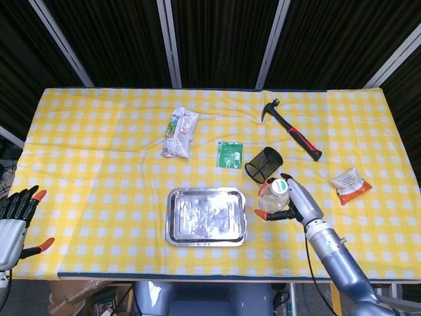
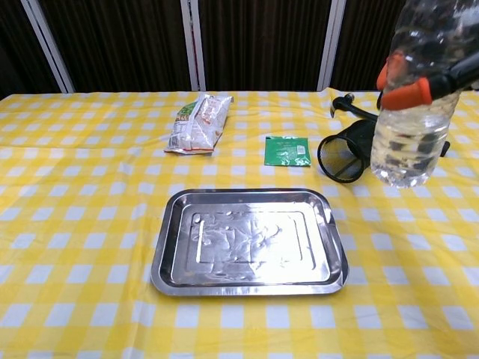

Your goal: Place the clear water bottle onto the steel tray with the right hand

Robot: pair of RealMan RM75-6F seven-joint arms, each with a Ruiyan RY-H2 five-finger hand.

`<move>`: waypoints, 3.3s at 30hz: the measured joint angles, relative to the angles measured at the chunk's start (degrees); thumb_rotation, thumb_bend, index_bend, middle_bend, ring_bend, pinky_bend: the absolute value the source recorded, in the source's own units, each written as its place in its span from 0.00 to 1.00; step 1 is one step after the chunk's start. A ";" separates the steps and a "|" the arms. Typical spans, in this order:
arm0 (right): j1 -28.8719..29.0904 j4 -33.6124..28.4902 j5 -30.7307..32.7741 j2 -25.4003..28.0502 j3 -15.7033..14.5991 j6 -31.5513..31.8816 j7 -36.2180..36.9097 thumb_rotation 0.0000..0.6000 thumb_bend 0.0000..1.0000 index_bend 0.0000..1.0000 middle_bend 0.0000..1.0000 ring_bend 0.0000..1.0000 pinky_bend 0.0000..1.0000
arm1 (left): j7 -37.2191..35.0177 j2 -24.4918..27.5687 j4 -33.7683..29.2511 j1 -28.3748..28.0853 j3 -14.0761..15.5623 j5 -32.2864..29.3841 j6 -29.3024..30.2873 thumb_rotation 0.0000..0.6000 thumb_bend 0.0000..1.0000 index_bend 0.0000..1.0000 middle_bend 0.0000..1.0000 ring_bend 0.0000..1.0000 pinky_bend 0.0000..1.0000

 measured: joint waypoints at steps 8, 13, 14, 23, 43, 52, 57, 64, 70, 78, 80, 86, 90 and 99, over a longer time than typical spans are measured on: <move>2.98 -3.59 4.35 9.65 6.49 0.13 -0.82 0.99 1.00 1.00 0.95 0.58 0.02 | -0.90 0.42 -0.07 0.24 -0.08 -0.17 0.33 1.00 0.17 0.06 0.00 0.00 0.00; 5.07 -3.61 8.50 13.61 8.26 -1.70 -0.93 0.99 1.00 1.00 0.95 0.58 0.02 | -1.36 0.62 -0.07 0.29 -0.11 -0.21 0.38 1.00 0.17 0.06 0.00 0.00 0.00; 5.32 -3.61 9.22 14.16 8.37 -2.37 -0.82 0.99 1.00 1.00 0.95 0.58 0.02 | -1.38 0.64 -0.06 0.28 -0.11 -0.25 0.31 1.00 0.17 0.06 0.00 0.00 0.00; 5.27 -3.61 9.93 11.97 3.02 -5.13 -1.17 0.99 1.00 1.00 0.95 0.58 0.02 | -1.47 0.72 -0.13 0.36 -0.10 -0.18 0.43 1.00 0.17 0.06 0.00 0.00 0.00; -2.73 7.11 -16.01 -19.22 -5.59 0.78 7.48 0.99 1.00 1.00 0.95 0.58 0.01 | 0.04 0.29 -0.32 0.10 0.05 -0.56 -0.64 1.00 0.17 0.06 0.00 0.00 0.00; 1.63 10.43 -15.44 -33.79 -5.41 3.62 0.60 0.99 1.00 1.00 0.95 0.58 0.01 | -0.08 0.42 -0.31 -0.07 -0.12 -1.07 -1.02 1.00 0.17 0.06 0.00 0.00 0.00; 2.46 12.19 -13.10 -36.03 -5.56 6.10 -2.75 0.99 1.00 1.00 0.95 0.58 0.01 | -1.24 0.88 -0.08 0.07 -0.29 -1.33 -0.73 1.00 0.17 0.06 0.00 0.00 0.00; -1.06 12.70 -14.23 -28.40 -6.19 6.96 0.00 0.99 1.00 1.00 0.95 0.58 0.01 | -0.56 0.72 -0.15 0.05 -0.07 -1.01 -0.88 1.00 0.17 0.06 0.00 0.00 0.00; -5.90 13.93 -17.03 -17.41 -7.46 5.30 8.32 0.99 1.00 1.00 0.95 0.58 0.01 | 1.18 0.13 -0.56 0.01 0.09 -0.97 -1.12 1.00 0.17 0.06 0.00 0.00 0.00; -11.33 16.98 -25.35 -6.91 -9.14 1.95 22.87 0.99 1.00 1.00 0.95 0.57 0.01 | 2.40 -0.40 -0.82 -0.14 0.10 -1.13 -1.48 1.00 0.17 0.06 0.00 0.00 0.00; -11.84 17.60 -27.11 -5.98 -9.13 1.23 25.14 0.99 1.00 1.00 0.95 0.57 0.01 | 2.43 -0.42 -0.86 -0.10 0.11 -1.04 -1.33 1.00 0.17 0.06 0.00 0.00 0.00; -10.86 17.42 -28.64 -6.57 -8.75 -1.03 25.75 0.99 1.00 1.00 0.95 0.56 0.01 | 1.89 -0.24 -0.83 -0.04 0.02 -1.22 -1.24 1.00 0.17 0.06 0.00 0.00 0.00; -9.05 16.41 -27.83 -9.62 -8.37 -1.91 23.12 0.99 1.00 1.00 0.95 0.56 0.01 | 1.08 0.03 -0.71 -0.09 -0.02 -1.26 -1.29 1.00 0.17 0.06 0.00 0.00 0.00; -2.41 12.80 -22.44 -22.35 -7.06 -2.46 11.01 0.99 1.00 1.00 0.95 0.56 0.01 | 0.18 0.30 -0.26 -0.44 -0.07 -1.45 -1.97 1.00 0.17 0.06 0.00 0.00 0.00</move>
